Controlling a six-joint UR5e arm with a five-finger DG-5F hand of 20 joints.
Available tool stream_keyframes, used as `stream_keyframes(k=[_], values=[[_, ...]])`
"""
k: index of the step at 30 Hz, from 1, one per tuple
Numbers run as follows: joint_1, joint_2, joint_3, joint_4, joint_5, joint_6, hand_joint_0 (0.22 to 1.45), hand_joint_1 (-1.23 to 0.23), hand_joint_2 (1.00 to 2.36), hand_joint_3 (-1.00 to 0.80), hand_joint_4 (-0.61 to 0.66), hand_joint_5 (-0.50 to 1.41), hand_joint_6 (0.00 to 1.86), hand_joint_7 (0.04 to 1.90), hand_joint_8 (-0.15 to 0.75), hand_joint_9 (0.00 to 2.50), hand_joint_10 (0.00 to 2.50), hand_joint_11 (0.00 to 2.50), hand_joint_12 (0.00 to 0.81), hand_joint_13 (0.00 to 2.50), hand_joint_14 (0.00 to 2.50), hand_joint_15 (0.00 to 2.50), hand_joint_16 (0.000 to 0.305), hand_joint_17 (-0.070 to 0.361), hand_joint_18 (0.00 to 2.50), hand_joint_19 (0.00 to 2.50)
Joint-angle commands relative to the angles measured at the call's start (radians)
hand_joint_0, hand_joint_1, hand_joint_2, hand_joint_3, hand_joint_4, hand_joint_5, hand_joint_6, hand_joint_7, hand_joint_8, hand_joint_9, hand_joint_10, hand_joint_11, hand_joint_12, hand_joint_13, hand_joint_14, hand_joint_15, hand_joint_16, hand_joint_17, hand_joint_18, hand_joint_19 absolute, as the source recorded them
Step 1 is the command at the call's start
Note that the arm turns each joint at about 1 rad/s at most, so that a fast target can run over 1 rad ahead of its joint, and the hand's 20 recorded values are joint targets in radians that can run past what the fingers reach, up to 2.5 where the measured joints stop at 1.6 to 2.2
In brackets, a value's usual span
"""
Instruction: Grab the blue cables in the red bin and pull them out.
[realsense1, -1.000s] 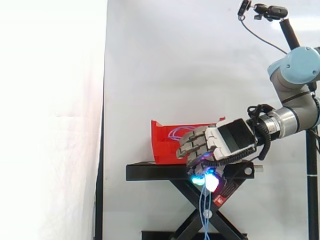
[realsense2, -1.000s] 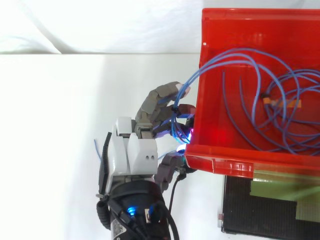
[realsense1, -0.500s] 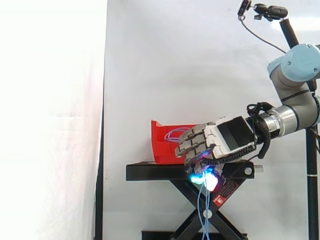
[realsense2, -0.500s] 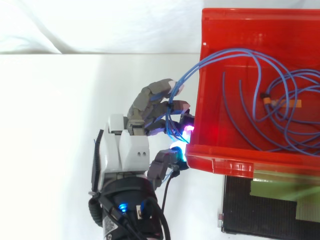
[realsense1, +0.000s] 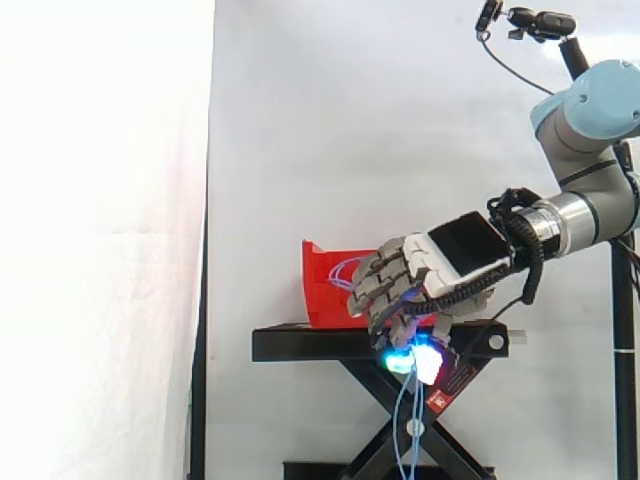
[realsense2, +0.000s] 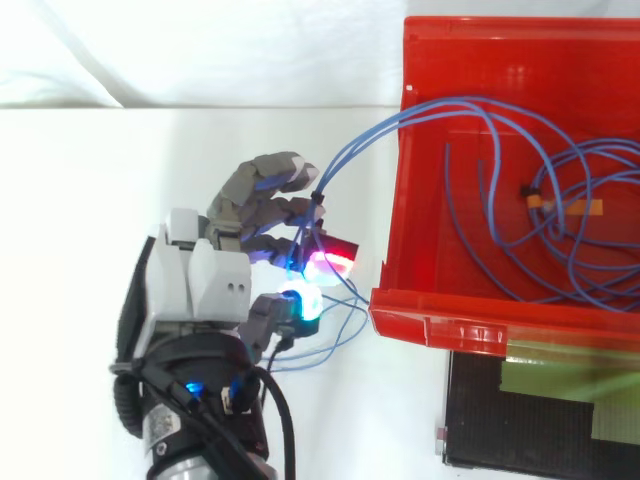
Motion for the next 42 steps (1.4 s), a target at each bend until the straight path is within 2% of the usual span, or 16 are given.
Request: stream_keyframes(k=[1,7,9,12,14,15,19,21,22,23,27,30,34,37,39,42], values=[[0.010,0.000,0.014,0.001,-0.003,0.106,0.94,-0.76,1.00,-1.00,0.20,0.99,0.81,0.52,0.328,0.97,0.02,0.53,0.323,0.76,0.02,0.54,0.041,0.093,0.58,0.63],[0.028,0.000,0.037,-0.001,-0.013,0.218,0.94,-0.76,1.00,-1.00,0.21,0.99,0.82,0.51,0.329,0.97,0.02,0.53,0.323,0.76,0.02,0.54,0.041,0.093,0.59,0.63],[0.034,0.000,0.041,-0.001,-0.019,0.289,0.94,-0.76,1.00,-1.00,0.20,0.99,0.81,0.52,0.328,0.97,0.02,0.53,0.322,0.76,0.02,0.54,0.041,0.093,0.59,0.63],[0.038,0.000,0.041,0.001,-0.020,0.356,0.94,-0.76,1.00,-1.00,0.21,0.99,0.82,0.52,0.331,0.97,0.02,0.54,0.322,0.76,0.02,0.54,0.041,0.093,0.59,0.63],[0.042,0.000,0.041,0.001,-0.020,0.428,0.94,-0.76,1.00,-1.00,0.21,0.99,0.82,0.52,0.332,0.97,0.02,0.55,0.321,0.76,0.02,0.54,0.041,0.093,0.59,0.63],[0.048,0.000,0.041,0.001,-0.020,0.488,0.94,-0.76,1.00,-1.00,0.21,0.99,0.82,0.51,0.332,0.97,0.02,0.54,0.321,0.76,0.02,0.54,0.041,0.093,0.59,0.63],[0.058,0.002,0.041,-0.001,-0.020,0.605,0.94,-0.77,1.00,-1.00,0.21,0.99,0.82,0.52,0.330,0.96,0.02,0.54,0.322,0.76,0.02,0.54,0.041,0.093,0.59,0.64],[0.067,0.002,0.041,-0.001,-0.020,0.694,0.94,-0.77,1.00,-1.00,0.21,0.99,0.82,0.51,0.330,0.96,0.02,0.54,0.321,0.76,0.02,0.54,0.041,0.093,0.59,0.63],[0.067,0.002,0.041,-0.001,-0.020,0.694,0.94,-0.77,1.00,-1.00,0.20,0.99,0.82,0.51,0.331,0.96,0.02,0.54,0.320,0.76,0.02,0.54,0.041,0.093,0.59,0.64],[0.071,0.003,0.041,-0.001,-0.020,0.721,0.94,-0.77,1.00,-1.00,0.21,0.99,0.82,0.51,0.329,0.96,0.02,0.54,0.319,0.76,0.02,0.54,0.041,0.093,0.59,0.63],[0.090,0.002,0.041,-0.001,-0.020,0.864,0.94,-0.77,1.00,-1.00,0.20,0.99,0.82,0.51,0.330,0.96,0.02,0.54,0.322,0.76,0.02,0.54,0.041,0.093,0.59,0.63],[0.099,0.002,0.041,-0.001,-0.020,0.936,0.94,-0.77,1.00,-1.00,0.21,0.99,0.81,0.51,0.330,0.96,0.02,0.54,0.322,0.76,0.02,0.54,0.041,0.093,0.59,0.63],[0.116,0.003,0.041,-0.001,-0.020,1.096,0.94,-0.77,1.00,-1.00,0.20,0.99,0.81,0.51,0.331,0.96,0.02,0.53,0.321,0.76,0.02,0.54,0.041,0.093,0.59,0.63],[0.122,0.003,0.043,-0.001,-0.020,1.183,0.94,-0.77,1.00,-1.00,0.20,0.99,0.81,0.51,0.330,0.95,0.02,0.53,0.319,0.76,0.02,0.54,0.041,0.093,0.58,0.64],[0.133,0.005,0.053,-0.001,-0.019,1.323,0.94,-0.77,1.00,-1.00,0.20,0.99,0.81,0.50,0.330,0.95,0.02,0.53,0.321,0.76,0.02,0.54,0.041,0.093,0.58,0.63],[0.142,0.008,0.055,-0.001,-0.016,1.416,0.94,-0.77,1.00,-1.00,0.20,0.99,0.81,0.51,0.329,0.95,0.02,0.53,0.321,0.76,0.02,0.54,0.041,0.093,0.58,0.64]])
